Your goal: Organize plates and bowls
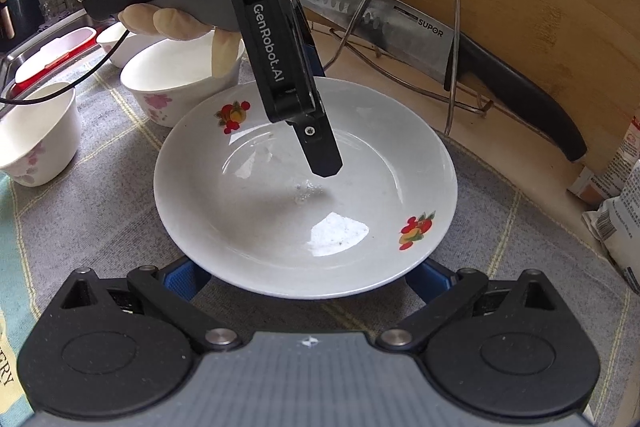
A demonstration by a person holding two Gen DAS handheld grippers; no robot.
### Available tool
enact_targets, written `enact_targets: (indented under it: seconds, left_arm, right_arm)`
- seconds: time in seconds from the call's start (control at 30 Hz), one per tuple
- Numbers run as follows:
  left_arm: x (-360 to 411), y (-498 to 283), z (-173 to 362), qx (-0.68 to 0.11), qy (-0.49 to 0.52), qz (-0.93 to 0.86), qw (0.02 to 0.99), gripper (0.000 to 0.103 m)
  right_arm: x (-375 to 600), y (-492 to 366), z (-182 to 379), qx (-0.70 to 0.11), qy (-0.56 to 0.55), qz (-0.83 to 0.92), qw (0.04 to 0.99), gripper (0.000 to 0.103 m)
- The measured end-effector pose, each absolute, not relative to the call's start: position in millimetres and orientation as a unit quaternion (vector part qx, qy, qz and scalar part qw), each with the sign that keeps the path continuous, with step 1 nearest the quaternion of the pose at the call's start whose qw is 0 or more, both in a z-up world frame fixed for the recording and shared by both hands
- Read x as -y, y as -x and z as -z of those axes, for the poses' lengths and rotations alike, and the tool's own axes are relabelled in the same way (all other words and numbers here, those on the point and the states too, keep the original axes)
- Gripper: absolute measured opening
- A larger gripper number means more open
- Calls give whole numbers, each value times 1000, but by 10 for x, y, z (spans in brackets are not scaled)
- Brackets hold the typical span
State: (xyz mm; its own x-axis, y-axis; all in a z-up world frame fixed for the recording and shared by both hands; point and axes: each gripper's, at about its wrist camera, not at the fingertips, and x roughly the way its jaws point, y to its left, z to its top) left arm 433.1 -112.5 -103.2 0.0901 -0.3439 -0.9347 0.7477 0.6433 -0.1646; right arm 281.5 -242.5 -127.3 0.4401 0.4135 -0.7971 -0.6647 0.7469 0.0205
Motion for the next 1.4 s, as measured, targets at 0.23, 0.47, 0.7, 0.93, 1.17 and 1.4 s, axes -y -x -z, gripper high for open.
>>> enact_targets:
  seconds: [0.23,0.47,0.7,0.93,1.17,1.4]
  left_arm:
    - [1142,-4323,1027,-550,-186,379,721,90]
    - [1137,-4311,989,-543,-183,381,725,90]
    - [1126,-4282,907,-535,-180,384,730,90]
    - [1156,-4263,843,-527,-179,388,735,90]
    - [1175,-4219,771,-521,-179,390,738,90]
    - [1195,-4120,680,-513,-184,389,743,90]
  right_arm:
    - [2421,-2826,1297,-414,140,-321,840,103]
    - [2430,-2793,1274,-406,153,-316,843,103]
    - [2462,-2776,1224,-403,153,-314,846,103]
    - [2485,-2754,1173,-400,156,-309,848,103]
    - [2490,-2737,1134,-398,156,-306,851,103]
    - [2475,-2658,1052,-393,156,-303,854,103]
